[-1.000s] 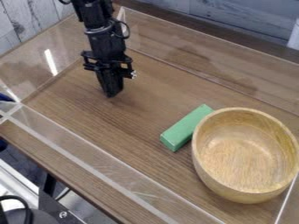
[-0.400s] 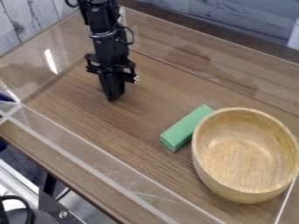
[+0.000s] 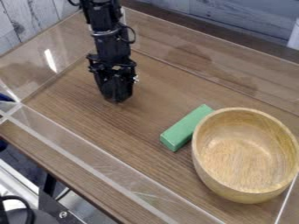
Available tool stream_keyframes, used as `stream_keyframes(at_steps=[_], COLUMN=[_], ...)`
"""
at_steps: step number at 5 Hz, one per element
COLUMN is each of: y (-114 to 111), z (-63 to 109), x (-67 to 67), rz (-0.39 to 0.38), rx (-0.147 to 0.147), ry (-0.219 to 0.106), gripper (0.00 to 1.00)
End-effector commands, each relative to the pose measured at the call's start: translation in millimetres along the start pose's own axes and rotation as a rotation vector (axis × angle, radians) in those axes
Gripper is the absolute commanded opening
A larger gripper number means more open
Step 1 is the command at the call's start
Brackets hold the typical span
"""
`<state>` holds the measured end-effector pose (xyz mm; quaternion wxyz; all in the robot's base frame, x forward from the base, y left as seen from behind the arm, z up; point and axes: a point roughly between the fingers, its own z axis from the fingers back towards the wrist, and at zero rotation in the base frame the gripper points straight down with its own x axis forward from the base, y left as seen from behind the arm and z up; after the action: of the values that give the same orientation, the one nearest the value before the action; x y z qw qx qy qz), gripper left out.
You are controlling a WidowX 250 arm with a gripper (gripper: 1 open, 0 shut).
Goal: Remove the green block from inside the brown bowl and put it on the table
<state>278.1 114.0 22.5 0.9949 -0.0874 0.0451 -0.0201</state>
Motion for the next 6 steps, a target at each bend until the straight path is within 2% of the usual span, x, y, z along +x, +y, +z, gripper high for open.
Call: stream_keyframes(at_steps=[1, 2, 3, 4, 6], y=[0.6, -5.9, -6.7, 0.1, 14.0], z=[29.3, 60.4, 79.3, 80.9, 43.8], x=[6.9, 7.0, 8.4, 14.5, 20.5], rz=[-0.036, -0.073, -0.053, -0.032, 0.016], rx=[0.028, 0.038, 0.000, -0.034, -0.082], ry=[-0.068, -0.123, -0.109, -0.081, -0.052], gripper=[1.00, 1.00, 1.00, 0.00, 0.00])
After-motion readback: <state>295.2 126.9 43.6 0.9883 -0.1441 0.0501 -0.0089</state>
